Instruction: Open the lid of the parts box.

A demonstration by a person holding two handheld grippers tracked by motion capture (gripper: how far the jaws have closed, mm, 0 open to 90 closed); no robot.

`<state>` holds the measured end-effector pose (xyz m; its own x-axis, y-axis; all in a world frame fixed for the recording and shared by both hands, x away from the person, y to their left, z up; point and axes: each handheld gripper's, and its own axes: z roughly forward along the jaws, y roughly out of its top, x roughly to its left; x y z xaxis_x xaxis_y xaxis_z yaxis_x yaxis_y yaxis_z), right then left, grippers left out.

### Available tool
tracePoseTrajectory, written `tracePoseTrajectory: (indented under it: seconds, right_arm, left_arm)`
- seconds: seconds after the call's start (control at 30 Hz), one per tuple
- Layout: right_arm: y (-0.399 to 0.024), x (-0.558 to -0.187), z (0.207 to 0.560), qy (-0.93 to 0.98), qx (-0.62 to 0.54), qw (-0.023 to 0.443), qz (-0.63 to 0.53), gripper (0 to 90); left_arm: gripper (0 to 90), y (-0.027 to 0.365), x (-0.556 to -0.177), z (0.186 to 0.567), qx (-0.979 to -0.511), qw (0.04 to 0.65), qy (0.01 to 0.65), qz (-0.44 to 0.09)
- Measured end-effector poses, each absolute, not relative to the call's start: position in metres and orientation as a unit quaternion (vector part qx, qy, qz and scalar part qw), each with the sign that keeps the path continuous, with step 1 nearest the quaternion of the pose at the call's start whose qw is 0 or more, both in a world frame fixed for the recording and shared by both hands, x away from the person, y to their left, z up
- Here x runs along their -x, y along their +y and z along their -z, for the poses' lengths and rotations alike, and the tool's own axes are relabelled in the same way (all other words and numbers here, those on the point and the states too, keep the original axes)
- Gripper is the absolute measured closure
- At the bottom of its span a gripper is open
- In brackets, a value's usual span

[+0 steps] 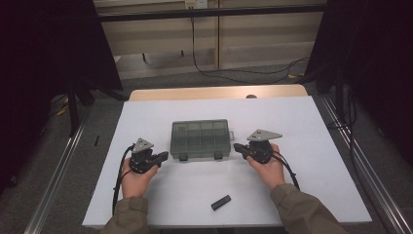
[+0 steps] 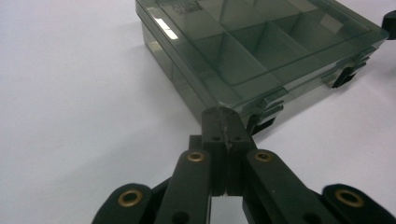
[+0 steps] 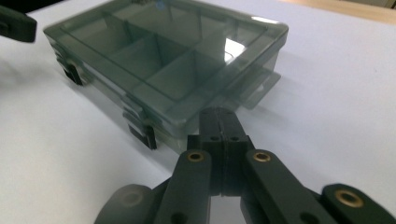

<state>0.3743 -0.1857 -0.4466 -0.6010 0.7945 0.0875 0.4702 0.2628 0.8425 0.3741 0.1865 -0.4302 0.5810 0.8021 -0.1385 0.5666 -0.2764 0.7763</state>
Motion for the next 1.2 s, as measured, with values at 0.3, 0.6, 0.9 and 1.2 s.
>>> tracePoseTrajectory:
  seconds: [0.3,0.6,0.9,1.2]
  right_arm:
    - [-0.1806,-0.3730,0.4510,0.787,-0.399,0.172,-0.437,90.0]
    - [-0.1795,-0.3734,0.4523,0.790,-0.395,0.172,-0.435,90.0]
    - [-0.1780,-0.3734,0.4539,0.796,-0.388,0.173,-0.431,90.0]
    - [-0.1768,-0.3734,0.4557,0.800,-0.388,0.173,-0.423,90.0]
  left_arm:
    - [90.0,0.1851,-0.3735,0.4316,-0.786,0.416,0.437,-0.137]
    - [90.0,0.1827,-0.3755,0.4346,-0.789,0.410,0.437,-0.137]
    - [90.0,0.1816,-0.3787,0.4370,-0.793,0.399,0.439,-0.136]
    - [90.0,0.1814,-0.3810,0.4392,-0.794,0.397,0.439,-0.138]
